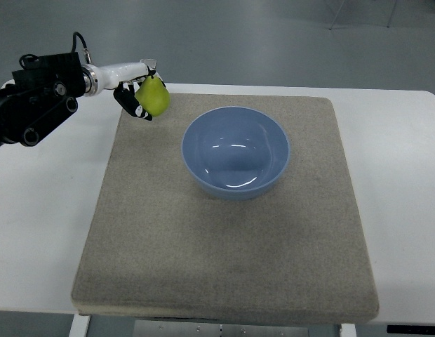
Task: Place pear in bowl with left hand
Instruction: 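Carry the pear with the left hand over the blue bowl, then open the left hand to release the pear into the bowl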
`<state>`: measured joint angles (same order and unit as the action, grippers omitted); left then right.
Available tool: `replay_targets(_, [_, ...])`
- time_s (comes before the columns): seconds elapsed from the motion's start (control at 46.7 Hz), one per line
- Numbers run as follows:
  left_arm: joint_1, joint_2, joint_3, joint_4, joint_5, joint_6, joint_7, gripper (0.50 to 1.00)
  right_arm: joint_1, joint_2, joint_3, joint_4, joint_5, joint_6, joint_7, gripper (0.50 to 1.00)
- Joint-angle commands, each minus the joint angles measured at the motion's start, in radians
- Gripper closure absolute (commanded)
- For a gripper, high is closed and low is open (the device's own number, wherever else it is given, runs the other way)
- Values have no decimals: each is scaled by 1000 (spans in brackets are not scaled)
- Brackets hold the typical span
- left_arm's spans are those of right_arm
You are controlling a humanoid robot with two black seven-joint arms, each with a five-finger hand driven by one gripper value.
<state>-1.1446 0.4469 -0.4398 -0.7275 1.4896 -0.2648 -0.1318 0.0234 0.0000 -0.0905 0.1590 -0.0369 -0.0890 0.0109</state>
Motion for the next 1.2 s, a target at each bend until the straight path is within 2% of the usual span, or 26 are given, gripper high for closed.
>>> replay_targets(0.0, [-4,45,-28,-82,-32,1,-17,1000,0,0,0,0,0,0,0,576])
replay_targets(0.214, [-3,127,-42,-254,-127,-11,-23,1000,1,0,0,0,0,0,0,576])
replay_targets(0.471, [-10,118,-33,-418,-118,-77,-25,1000,0,0,0,0,-1,0,0,576])
replay_targets(0.813, [-29,-10,13,-435,40,-83,-25,1000,1,0,0,0,0,0,0,576])
replay_targets(1.006, [-21,-31,70,-434,78,-80,-23,1000,0,0,0,0,0,0,0,576])
replay_targets(1.092, [-18,-40,70,-432,97,-80,-23,909,0,0,0,0,0,0,0,576])
replay_targets(1.113, [-18,-40,70,-432,98,-80,-23,873,0,0,0,0,-1,0,0,576])
replay_targets(1.177, [-18,-40,70,-434,98,-80,-23,650,0,0,0,-1,-1,0,0,576])
